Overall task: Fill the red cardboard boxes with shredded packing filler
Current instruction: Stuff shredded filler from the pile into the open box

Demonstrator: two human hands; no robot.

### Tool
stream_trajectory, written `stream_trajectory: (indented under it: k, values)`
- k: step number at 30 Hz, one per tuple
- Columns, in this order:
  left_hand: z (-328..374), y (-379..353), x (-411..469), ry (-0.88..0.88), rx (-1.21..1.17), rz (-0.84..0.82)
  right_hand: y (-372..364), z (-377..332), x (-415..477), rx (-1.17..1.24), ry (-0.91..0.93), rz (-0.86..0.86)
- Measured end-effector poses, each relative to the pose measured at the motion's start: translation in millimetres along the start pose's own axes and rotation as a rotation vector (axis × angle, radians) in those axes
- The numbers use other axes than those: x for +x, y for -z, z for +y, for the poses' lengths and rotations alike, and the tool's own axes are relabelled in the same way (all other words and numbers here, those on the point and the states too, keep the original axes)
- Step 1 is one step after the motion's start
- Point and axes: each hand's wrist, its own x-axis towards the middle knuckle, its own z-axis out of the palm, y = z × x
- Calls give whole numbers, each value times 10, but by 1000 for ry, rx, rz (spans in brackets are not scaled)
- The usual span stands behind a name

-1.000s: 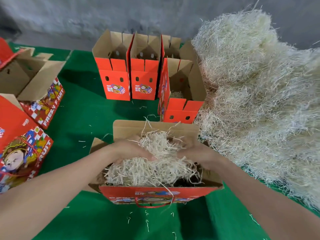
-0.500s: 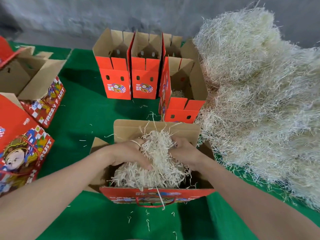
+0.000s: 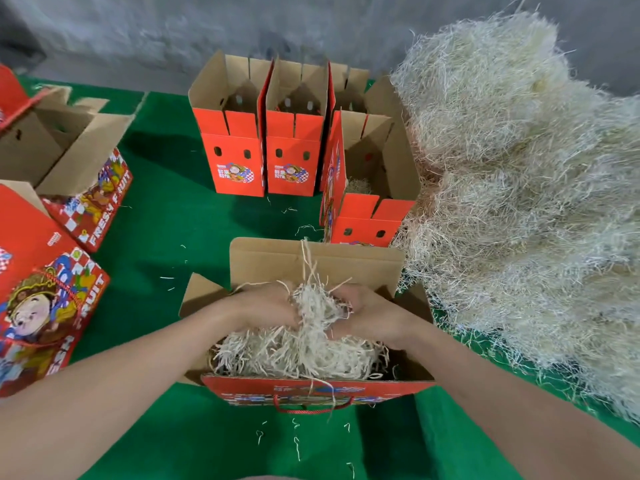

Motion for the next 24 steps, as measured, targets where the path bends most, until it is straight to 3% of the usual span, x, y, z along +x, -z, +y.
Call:
stream_trajectory:
  k: [2,6,11,16,21,24]
  values:
    - [-76,57,-49,4,79,31,110,78,-44,-25,-50,101]
    - [-269,285,-69,32,-67,79,290,229,-134,8,-123,291]
    - [47,105,-49,-26,-84,-64,92,40,-9,137,-192,195]
    - [134,-30,63,-7,-46,80,57,55,-37,336,-221,92]
    - [-115,155,8,50,-122,118,219,161,-211,147,-183,175]
    - [-203,229,-13,48,-149,132,281,143,-231,217,-161,242]
